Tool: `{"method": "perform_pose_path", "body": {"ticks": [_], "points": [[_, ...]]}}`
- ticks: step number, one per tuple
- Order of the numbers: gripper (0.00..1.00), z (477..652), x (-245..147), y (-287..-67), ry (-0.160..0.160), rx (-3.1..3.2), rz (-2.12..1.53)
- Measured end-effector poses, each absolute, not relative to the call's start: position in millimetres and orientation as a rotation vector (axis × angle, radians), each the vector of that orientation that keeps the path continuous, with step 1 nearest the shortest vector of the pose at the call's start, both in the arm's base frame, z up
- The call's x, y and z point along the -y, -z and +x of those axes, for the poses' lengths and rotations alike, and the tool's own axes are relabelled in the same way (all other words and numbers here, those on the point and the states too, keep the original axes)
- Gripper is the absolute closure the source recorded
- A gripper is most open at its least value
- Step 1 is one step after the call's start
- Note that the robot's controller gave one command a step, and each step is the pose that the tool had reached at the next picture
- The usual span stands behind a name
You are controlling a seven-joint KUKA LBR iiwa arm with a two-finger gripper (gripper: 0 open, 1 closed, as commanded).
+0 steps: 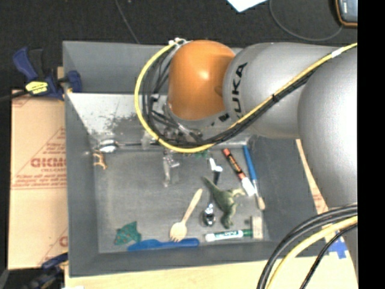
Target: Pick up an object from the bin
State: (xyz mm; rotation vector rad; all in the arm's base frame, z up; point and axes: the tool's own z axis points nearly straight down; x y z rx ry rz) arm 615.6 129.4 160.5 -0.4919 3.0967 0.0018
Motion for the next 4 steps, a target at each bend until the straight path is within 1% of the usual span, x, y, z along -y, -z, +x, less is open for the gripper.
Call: {"method": "perform_pose_path", "body": {"ticks": [1, 2, 3, 4], "points": [[0.00, 606.6, -133.8, -157.0, 0.002, -3.103, -0.493], [0.00, 625.3, -163.8, -193.0, 0.001, -3.041, -0.756], [0.00, 541.3, -116.7, -143.4, -0.003, -3.047, -0.788], [0.00, 590.8, -170.2, -128.9, -0.002, -2.914, -1.119]]}}
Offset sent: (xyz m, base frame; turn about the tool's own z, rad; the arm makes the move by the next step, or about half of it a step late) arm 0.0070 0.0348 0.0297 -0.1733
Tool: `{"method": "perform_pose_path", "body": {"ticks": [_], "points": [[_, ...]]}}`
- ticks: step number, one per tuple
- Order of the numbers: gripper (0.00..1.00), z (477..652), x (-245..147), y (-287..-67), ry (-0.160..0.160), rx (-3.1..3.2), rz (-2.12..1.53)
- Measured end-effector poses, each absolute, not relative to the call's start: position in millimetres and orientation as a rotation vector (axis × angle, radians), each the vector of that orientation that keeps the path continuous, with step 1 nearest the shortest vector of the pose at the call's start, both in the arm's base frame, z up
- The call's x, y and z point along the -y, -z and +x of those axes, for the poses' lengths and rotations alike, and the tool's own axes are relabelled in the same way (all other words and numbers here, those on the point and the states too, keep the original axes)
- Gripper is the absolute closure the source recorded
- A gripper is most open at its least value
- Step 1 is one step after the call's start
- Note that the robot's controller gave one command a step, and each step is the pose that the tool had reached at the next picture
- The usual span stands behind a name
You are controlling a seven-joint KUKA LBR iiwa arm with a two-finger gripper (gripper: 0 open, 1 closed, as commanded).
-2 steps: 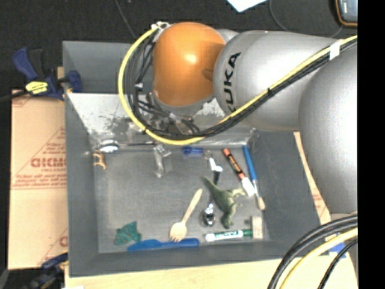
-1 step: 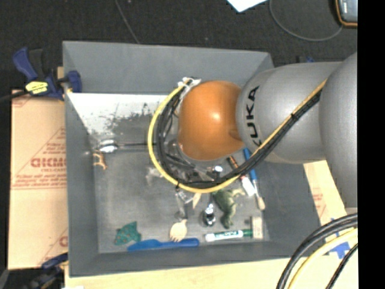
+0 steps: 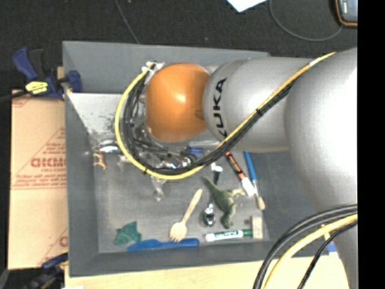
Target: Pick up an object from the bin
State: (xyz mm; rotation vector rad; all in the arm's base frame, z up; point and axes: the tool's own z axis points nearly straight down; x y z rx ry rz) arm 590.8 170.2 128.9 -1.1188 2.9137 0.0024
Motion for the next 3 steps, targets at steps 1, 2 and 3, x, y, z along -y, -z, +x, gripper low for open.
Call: {"method": "perform_pose_path", "body": {"ticks": [1, 2, 3], "points": [[0.00, 516.7, -128.6, -99.6, 0.000, -2.757, -1.485], [0.00, 570.8, -128.4, -138.9, -0.007, -2.971, -0.960], [0.00, 525.3, -120.1, -123.3, -0.003, -2.879, -1.249]]}}
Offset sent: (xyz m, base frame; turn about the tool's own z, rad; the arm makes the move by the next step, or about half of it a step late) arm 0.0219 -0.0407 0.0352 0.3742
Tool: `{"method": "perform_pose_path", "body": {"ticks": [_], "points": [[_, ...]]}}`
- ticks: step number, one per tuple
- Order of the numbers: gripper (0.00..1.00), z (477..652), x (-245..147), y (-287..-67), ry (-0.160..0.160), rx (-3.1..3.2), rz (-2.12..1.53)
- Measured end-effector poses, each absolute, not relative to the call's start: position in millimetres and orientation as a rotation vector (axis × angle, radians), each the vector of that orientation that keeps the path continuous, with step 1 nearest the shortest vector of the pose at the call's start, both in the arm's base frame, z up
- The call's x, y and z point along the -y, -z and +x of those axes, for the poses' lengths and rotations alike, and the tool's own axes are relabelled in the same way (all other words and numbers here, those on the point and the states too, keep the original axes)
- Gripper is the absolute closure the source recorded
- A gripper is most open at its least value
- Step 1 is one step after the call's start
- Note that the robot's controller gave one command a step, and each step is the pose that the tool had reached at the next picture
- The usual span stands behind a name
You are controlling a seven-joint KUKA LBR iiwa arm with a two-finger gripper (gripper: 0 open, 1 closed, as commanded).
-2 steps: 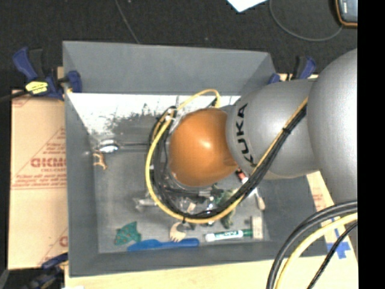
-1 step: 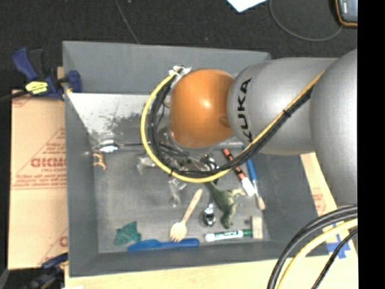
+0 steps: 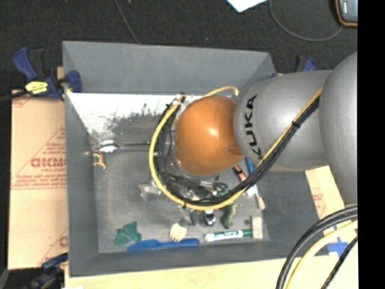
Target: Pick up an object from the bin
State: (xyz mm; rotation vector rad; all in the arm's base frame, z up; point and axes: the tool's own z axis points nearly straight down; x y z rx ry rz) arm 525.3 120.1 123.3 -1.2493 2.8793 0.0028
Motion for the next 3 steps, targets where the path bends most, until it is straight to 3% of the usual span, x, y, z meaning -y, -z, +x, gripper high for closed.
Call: {"method": "perform_pose_path", "body": {"ticks": [1, 2, 3], "points": [[0.00, 507.9, -79.2, -98.8, 0.000, -2.869, -1.232], [0.00, 505.5, -94.9, -90.4, 0.003, -2.893, -1.187], [1.00, 532.6, -81.6, -71.3, 0.006, -2.805, -1.367]]}}
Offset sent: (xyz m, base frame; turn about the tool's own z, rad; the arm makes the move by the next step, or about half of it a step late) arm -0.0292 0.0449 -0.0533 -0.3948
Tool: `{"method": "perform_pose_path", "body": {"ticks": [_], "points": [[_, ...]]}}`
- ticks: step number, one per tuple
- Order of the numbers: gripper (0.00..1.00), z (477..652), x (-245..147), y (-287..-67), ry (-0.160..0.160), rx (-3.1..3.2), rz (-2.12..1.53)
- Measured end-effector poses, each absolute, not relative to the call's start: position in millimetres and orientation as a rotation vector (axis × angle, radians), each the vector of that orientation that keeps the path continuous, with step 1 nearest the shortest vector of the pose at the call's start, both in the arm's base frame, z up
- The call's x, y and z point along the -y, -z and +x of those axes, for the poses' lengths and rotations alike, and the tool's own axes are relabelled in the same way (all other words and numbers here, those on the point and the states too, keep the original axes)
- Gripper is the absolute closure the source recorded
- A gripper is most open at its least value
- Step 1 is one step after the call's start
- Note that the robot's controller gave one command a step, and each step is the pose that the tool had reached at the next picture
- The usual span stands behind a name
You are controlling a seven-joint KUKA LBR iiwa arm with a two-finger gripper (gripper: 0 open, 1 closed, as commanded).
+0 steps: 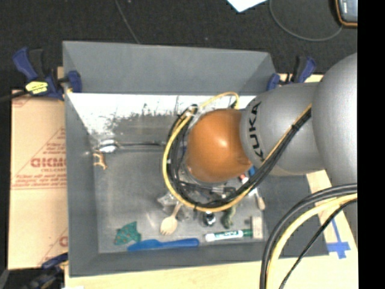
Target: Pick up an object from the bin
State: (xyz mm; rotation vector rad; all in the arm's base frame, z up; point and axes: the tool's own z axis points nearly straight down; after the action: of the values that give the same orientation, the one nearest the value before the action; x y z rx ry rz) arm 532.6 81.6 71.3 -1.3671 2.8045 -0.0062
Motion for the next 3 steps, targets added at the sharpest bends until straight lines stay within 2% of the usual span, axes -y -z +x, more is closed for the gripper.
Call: {"method": "perform_pose_path", "body": {"ticks": [1, 2, 3], "points": [[0.00, 531.9, -81.5, -70.7, 0.005, -2.807, -1.367], [1.00, 532.7, -82.0, -71.6, 0.005, -2.805, -1.365], [1.00, 532.6, -82.0, -71.4, 0.005, -2.806, -1.364]]}}
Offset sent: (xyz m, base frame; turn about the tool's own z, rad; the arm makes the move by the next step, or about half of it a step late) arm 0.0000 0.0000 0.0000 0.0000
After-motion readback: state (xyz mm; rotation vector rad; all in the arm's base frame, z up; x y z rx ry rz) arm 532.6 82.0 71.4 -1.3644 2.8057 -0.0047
